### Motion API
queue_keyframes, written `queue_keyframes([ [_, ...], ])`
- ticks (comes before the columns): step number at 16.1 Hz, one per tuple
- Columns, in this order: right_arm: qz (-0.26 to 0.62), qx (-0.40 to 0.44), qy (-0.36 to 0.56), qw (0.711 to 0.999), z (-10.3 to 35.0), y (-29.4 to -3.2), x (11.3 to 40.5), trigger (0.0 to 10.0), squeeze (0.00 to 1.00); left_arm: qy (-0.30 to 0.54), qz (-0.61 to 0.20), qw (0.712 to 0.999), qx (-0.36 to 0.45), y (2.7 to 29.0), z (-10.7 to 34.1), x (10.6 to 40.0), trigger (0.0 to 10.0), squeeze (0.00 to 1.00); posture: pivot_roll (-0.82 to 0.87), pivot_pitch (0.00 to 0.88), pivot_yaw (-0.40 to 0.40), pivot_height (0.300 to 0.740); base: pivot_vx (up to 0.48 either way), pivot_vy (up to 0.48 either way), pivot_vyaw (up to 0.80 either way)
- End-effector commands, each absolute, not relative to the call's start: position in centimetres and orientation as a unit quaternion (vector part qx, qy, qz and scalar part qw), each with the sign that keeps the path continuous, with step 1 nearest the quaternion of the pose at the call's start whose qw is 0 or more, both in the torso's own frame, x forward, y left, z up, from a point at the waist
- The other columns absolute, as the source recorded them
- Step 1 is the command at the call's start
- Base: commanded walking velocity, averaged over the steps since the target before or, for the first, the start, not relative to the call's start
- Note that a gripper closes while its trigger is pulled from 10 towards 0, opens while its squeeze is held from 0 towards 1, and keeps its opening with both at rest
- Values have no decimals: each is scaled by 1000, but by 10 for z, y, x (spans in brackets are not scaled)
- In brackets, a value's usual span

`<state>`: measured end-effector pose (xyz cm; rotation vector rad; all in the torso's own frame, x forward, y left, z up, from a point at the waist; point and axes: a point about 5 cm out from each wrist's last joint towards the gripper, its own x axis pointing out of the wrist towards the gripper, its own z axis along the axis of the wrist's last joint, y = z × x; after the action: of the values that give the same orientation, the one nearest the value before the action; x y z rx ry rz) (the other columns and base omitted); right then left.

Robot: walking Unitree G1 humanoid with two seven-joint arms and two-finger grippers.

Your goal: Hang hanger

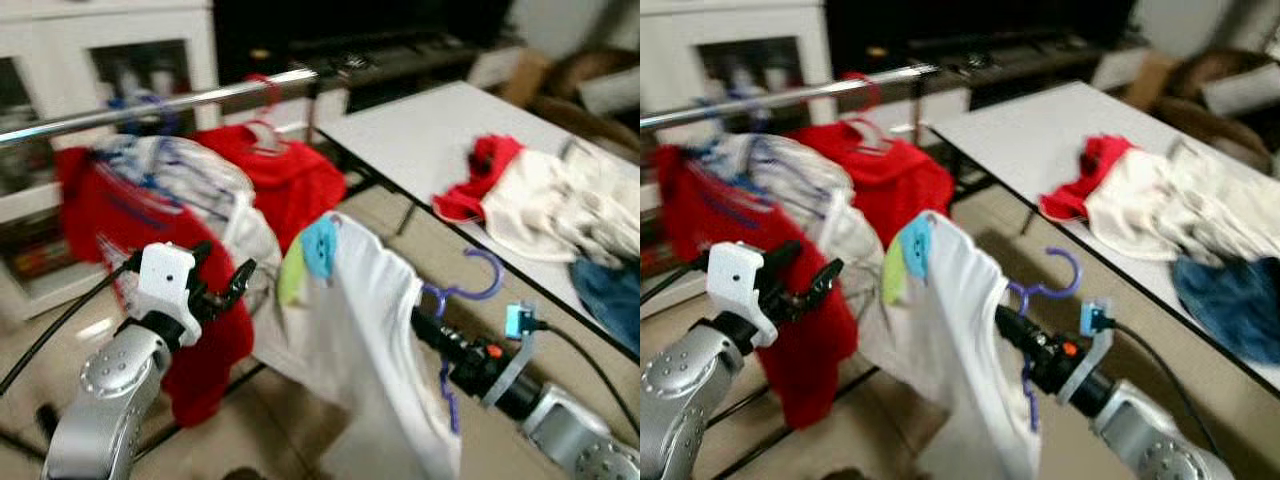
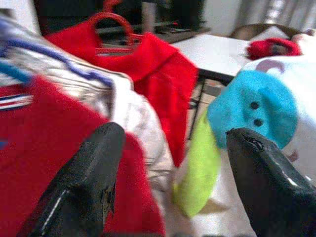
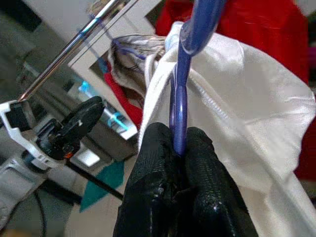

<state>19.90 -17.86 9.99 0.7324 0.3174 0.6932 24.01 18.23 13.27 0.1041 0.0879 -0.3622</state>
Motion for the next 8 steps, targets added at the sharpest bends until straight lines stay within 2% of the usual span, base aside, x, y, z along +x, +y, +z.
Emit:
queue_keyframes([
  [1, 323, 334, 146, 874, 99, -187, 199, 10000, 0, 47, -197, 978, 53, 173, 129, 239, 10000, 0, -98, 0, -84, 740, 0, -368, 794],
  [8, 337, 305, 153, 878, 90, -191, 203, 10000, 0, 58, -199, 976, 66, 172, 124, 234, 10000, 0, -94, 0, -95, 740, 0, -374, 796],
])
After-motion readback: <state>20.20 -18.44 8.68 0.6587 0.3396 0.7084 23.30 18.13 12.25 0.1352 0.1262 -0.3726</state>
